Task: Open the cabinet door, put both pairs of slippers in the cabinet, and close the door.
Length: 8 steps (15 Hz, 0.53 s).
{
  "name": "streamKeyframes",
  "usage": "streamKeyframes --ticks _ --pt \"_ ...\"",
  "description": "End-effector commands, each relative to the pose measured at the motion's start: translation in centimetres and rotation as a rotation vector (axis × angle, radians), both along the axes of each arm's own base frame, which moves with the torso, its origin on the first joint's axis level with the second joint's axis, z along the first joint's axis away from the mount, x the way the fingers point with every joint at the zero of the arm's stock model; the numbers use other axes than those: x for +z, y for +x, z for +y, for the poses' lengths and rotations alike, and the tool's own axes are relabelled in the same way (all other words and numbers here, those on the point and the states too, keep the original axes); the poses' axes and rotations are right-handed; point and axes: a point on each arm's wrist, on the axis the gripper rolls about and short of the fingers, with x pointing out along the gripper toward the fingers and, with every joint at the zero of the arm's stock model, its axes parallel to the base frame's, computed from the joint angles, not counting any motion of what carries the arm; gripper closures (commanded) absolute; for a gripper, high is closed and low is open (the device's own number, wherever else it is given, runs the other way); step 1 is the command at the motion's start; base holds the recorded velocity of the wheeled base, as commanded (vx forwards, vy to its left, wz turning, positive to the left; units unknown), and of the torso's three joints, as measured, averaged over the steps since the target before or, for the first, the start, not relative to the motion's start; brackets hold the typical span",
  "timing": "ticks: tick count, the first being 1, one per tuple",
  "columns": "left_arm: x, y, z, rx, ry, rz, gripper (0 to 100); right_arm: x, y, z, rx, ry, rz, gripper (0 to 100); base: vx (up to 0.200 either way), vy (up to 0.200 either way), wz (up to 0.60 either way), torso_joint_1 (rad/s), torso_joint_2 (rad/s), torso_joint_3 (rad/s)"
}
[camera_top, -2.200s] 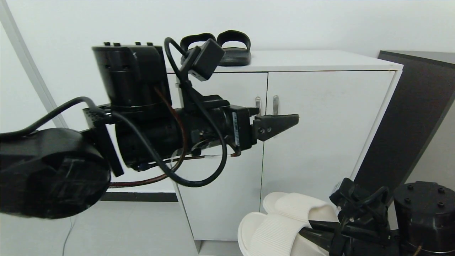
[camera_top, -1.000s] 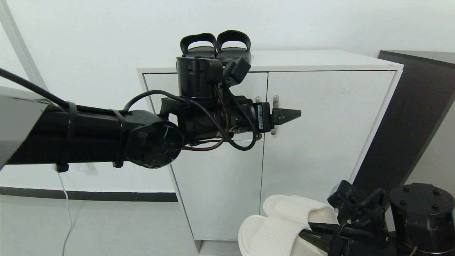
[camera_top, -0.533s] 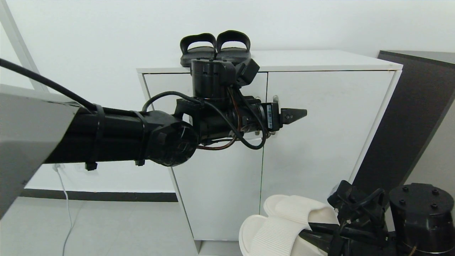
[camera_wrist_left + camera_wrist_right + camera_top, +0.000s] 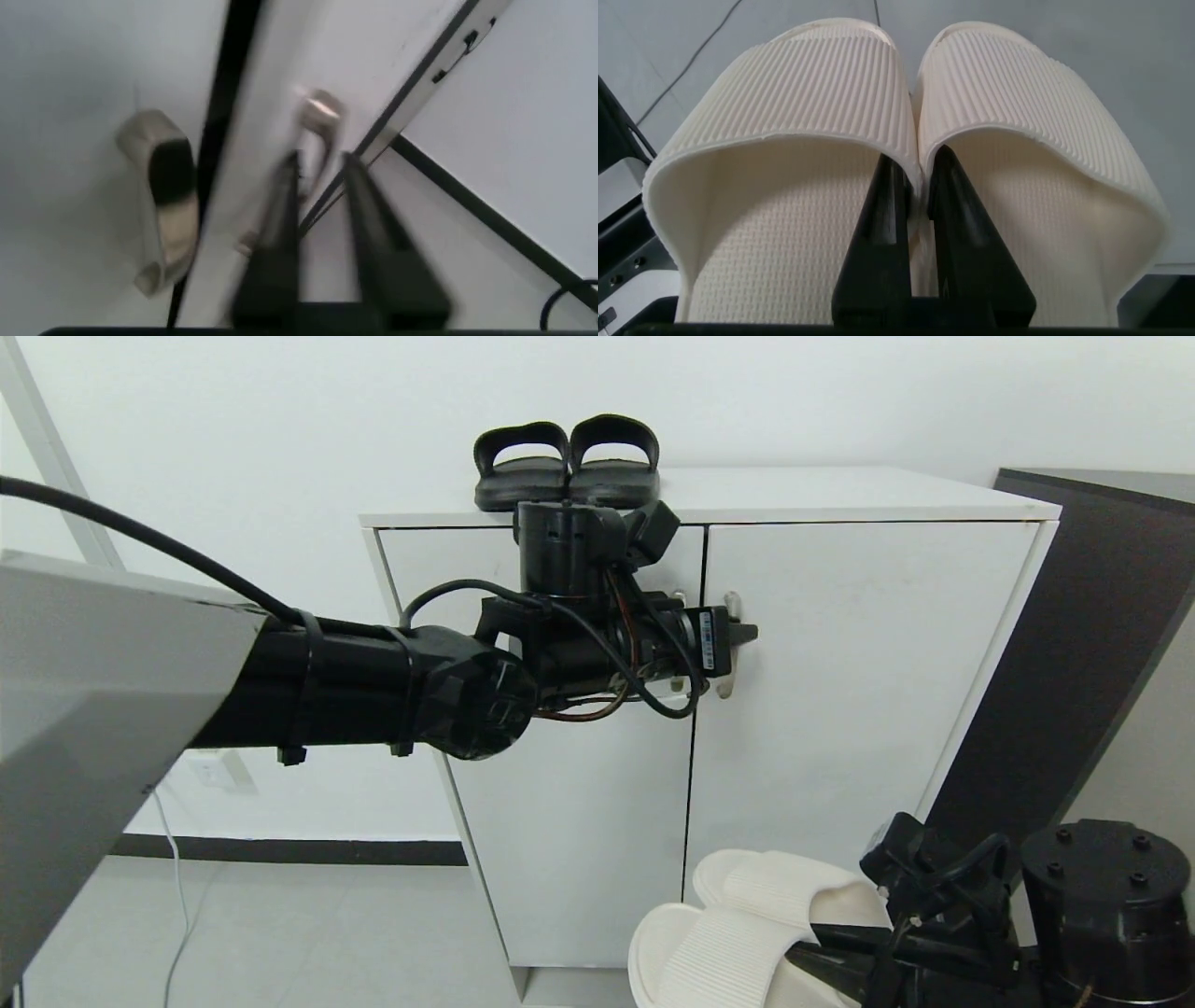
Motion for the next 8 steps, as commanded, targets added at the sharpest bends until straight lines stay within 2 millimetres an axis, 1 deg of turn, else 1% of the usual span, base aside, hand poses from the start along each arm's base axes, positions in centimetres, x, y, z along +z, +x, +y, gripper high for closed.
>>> streamKeyframes --ticks 1,4,6,8 --pt "0.1 -0.3 0.2 -0.002 -0.003 0.000 100 -0.1 -0.2 -0.1 0.004 -0.002 0.003 100 0.000 0.000 0.00 0.000 0.00 0.000" --pt "-0.2 -1.5 1.1 -0.005 0.015 0.021 100 -0.3 -1.1 -0.5 0.070 0.022 0.006 100 0.000 0.000 0.00 0.000 0.00 0.000" --pt "0.1 -3.0 1.7 -0.019 0.020 0.027 100 -0.6 -1.9 -1.1 0.165 0.034 -0.023 100 0.000 0.000 0.00 0.000 0.00 0.000" --pt "0.5 -4.3 2.3 -0.030 0.020 0.027 100 -0.9 -2.1 -1.3 0.183 0.022 -0.029 100 0.000 0.000 0.00 0.000 0.00 0.000"
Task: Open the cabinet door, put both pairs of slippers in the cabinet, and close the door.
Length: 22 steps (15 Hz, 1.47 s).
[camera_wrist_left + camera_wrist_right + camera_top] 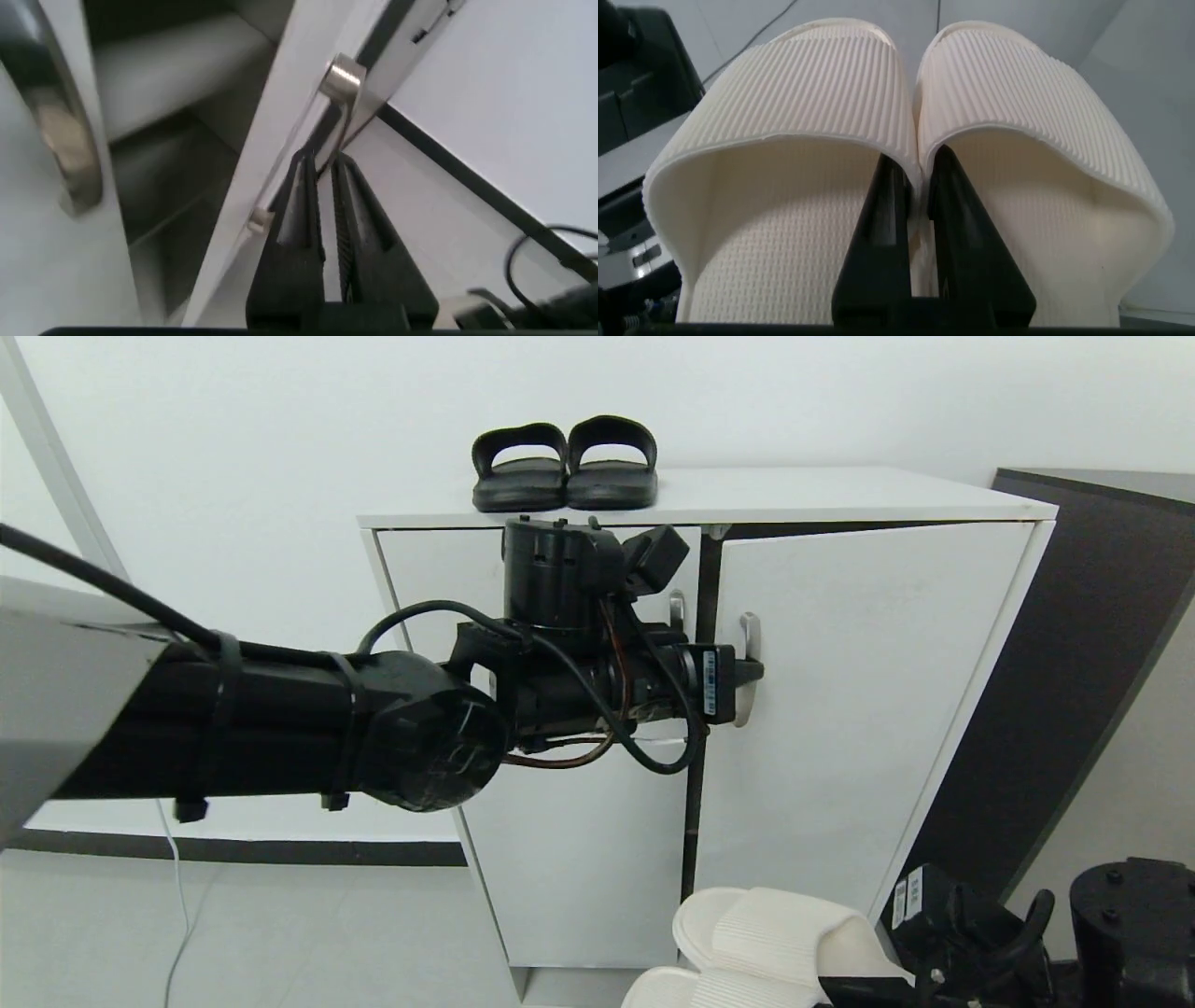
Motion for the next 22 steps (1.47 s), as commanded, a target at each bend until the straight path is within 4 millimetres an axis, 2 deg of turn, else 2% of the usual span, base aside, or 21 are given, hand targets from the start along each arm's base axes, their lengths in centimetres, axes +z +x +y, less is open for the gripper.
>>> streamKeyframes --ticks 1,4,6,8,10,12,14,16,18,22 --pt "1.6 -2.5 1.0 -0.022 -0.018 -0.020 100 -0.1 -0.3 -0.3 0.005 -0.004 -0.002 100 0.000 0.000 0.00 0.000 0.00 0.000" --pt "2.1 -6.1 2.5 -0.059 -0.016 -0.015 100 -0.2 -0.4 -0.3 0.012 -0.007 0.001 100 0.000 0.000 0.00 0.000 0.00 0.000" --pt "2.4 -6.7 3.5 -0.049 -0.021 -0.017 100 -0.2 -0.6 0.0 0.029 -0.008 0.002 100 0.000 0.000 0.00 0.000 0.00 0.000" --pt "2.5 -5.8 4.3 -0.011 -0.030 -0.006 100 -0.3 -0.9 0.1 0.042 -0.013 0.005 100 0.000 0.000 0.00 0.000 0.00 0.000" --pt "2.1 -4.1 4.6 0.028 -0.058 0.016 100 -0.3 -1.0 0.1 0.044 -0.013 0.007 100 0.000 0.000 0.00 0.000 0.00 0.000" --pt "1.4 -2.4 3.8 0.039 -0.087 -0.019 100 -0.3 -1.0 0.2 0.049 -0.016 0.009 100 0.000 0.000 0.00 0.000 0.00 0.000" --pt "-0.1 0.4 2.2 0.058 -0.122 -0.052 100 -0.4 -1.1 0.2 0.053 -0.017 0.012 100 0.000 0.000 0.00 0.000 0.00 0.000" --pt "-0.6 1.8 1.3 0.061 -0.124 -0.054 100 -0.5 -1.2 0.2 0.053 -0.021 0.015 100 0.000 0.000 0.00 0.000 0.00 0.000" --pt "-0.6 2.8 1.0 0.072 -0.137 -0.054 100 -0.6 -1.2 0.2 0.053 -0.023 0.017 100 0.000 0.000 0.00 0.000 0.00 0.000" --pt "-0.6 3.3 0.7 0.073 -0.149 -0.046 100 -0.6 -1.2 0.2 0.057 -0.023 0.017 100 0.000 0.000 0.00 0.000 0.00 0.000"
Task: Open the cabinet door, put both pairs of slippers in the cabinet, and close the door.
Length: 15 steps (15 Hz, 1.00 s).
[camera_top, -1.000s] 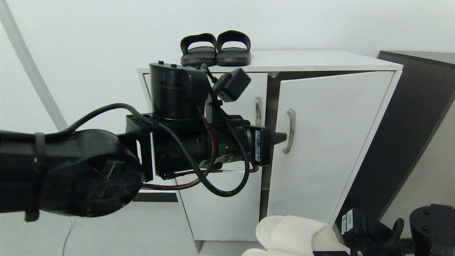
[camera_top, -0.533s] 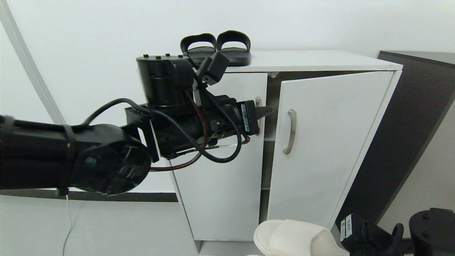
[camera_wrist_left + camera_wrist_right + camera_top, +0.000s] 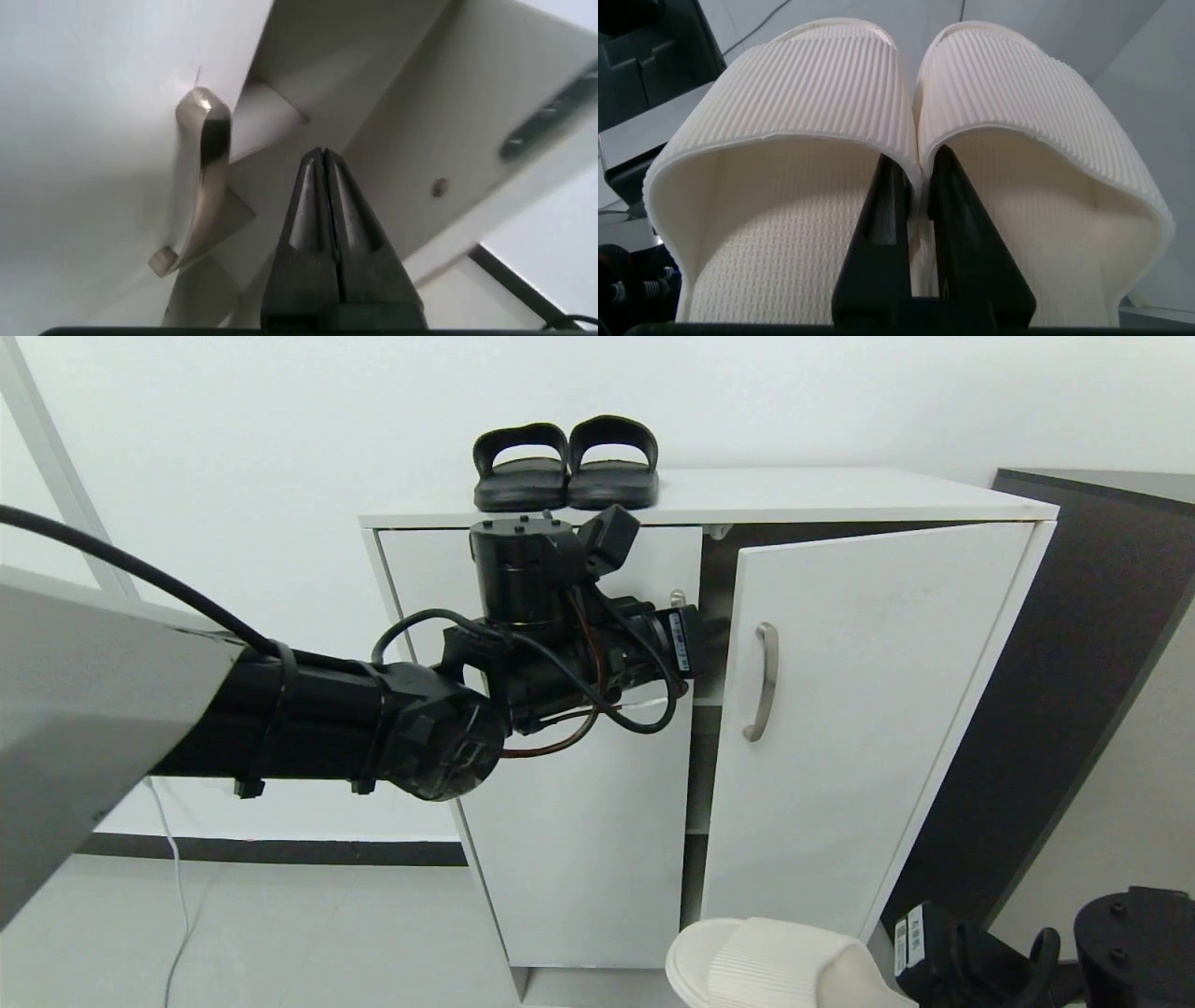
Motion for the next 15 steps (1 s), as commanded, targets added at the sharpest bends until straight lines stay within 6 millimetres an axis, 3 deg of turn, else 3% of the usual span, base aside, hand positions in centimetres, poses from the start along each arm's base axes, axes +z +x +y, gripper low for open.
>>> streamKeyframes --ticks 1,4,6,11,15 --pt "-0.6 0.5 -0.3 0.001 0.001 0.017 100 -0.1 0.0 0.1 0.004 -0.004 0.003 100 0.000 0.000 0.00 0.000 0.00 0.000" --pt "-0.3 0.4 -0.4 -0.001 -0.018 0.028 100 -0.2 -0.1 0.1 0.010 -0.007 0.006 100 0.000 0.000 0.00 0.000 0.00 0.000" --pt "-0.3 0.4 -0.5 0.005 -0.019 0.027 100 -0.3 -0.3 0.1 0.016 -0.012 0.010 100 -0.200 0.000 0.00 0.005 0.00 0.007" --pt "-0.1 -4.7 -6.0 -0.150 -0.022 0.022 100 -0.5 -0.5 0.1 0.027 -0.017 0.014 100 -0.200 0.000 0.00 0.004 0.00 0.002" --pt "0.0 -5.3 -6.4 -0.152 -0.024 0.011 100 -0.4 -0.6 0.1 0.029 -0.013 0.011 100 0.000 0.000 0.00 0.000 0.00 0.000"
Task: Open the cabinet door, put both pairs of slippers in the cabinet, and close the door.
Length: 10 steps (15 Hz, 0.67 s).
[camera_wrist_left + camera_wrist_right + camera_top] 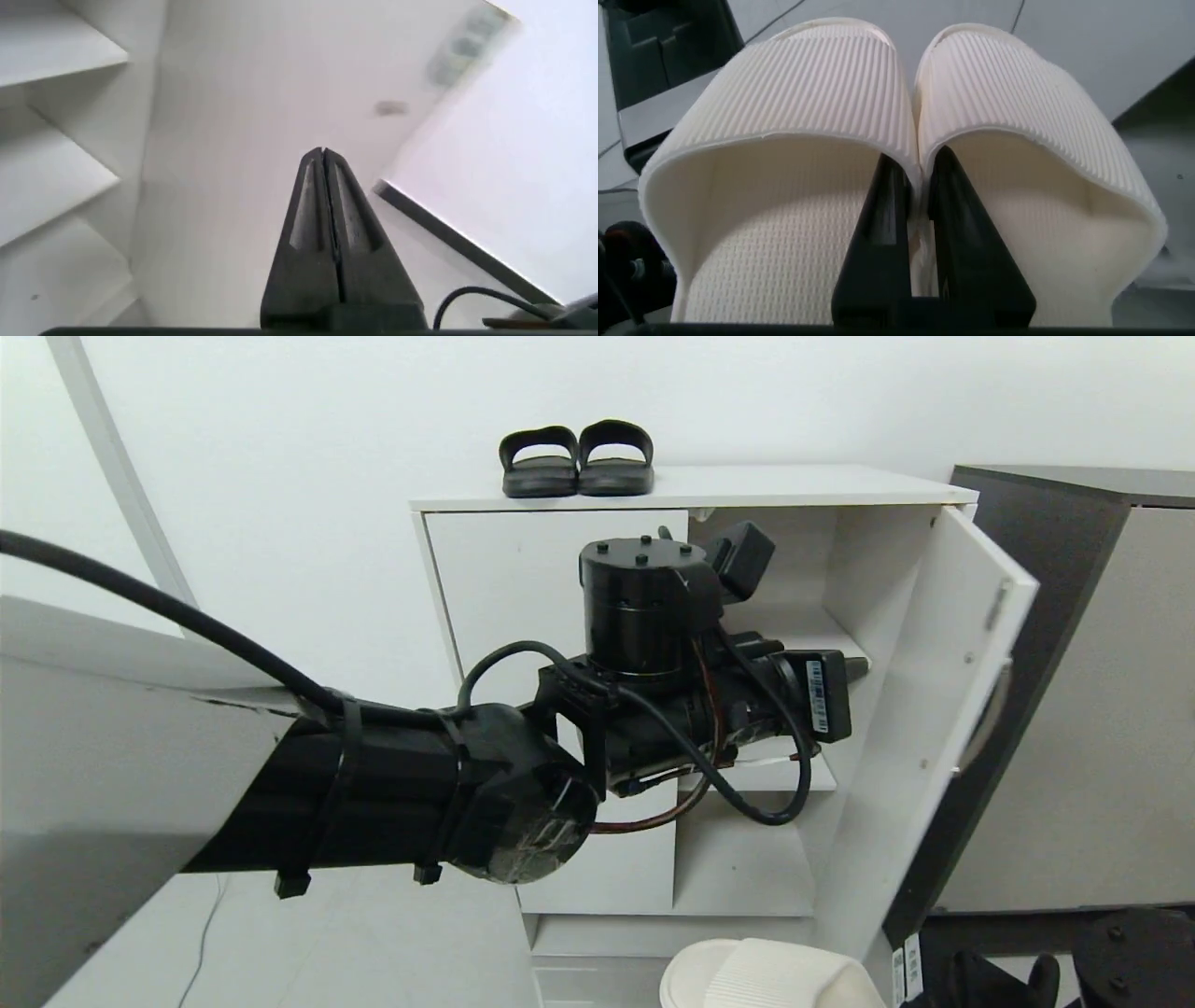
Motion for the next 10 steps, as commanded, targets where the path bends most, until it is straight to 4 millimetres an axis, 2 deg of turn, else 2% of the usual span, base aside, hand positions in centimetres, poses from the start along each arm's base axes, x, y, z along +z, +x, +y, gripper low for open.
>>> streamKeyframes --ticks 1,2,3,6,8,10 --pt "0.2 0.2 0.3 0.021 -0.005 -0.004 100 0.0 0.0 0.0 0.000 0.001 -0.001 100 0.000 0.000 0.00 0.000 0.00 0.000" --pt "0.7 0.7 1.1 0.075 -0.014 -0.013 100 0.1 0.3 0.1 -0.012 0.004 -0.005 100 0.000 0.000 0.00 0.000 0.00 0.000" --pt "1.9 0.9 3.0 0.161 -0.024 -0.035 100 0.4 1.6 0.4 -0.103 -0.003 -0.029 100 0.000 0.000 0.00 0.000 0.00 0.000" --pt "3.8 -0.4 8.2 0.370 -0.019 -0.071 100 1.3 4.6 1.6 -0.373 0.024 -0.050 100 0.000 0.000 0.00 0.000 0.00 0.000" --pt "3.2 -2.4 12.9 0.595 0.073 -0.113 100 2.0 6.8 3.3 -0.563 0.068 -0.060 100 0.000 0.000 0.00 0.000 0.00 0.000" --pt "1.7 -6.1 17.4 0.718 0.177 -0.136 100 1.8 8.6 4.7 -0.706 0.073 -0.080 100 0.000 0.000 0.00 0.000 0.00 0.000"
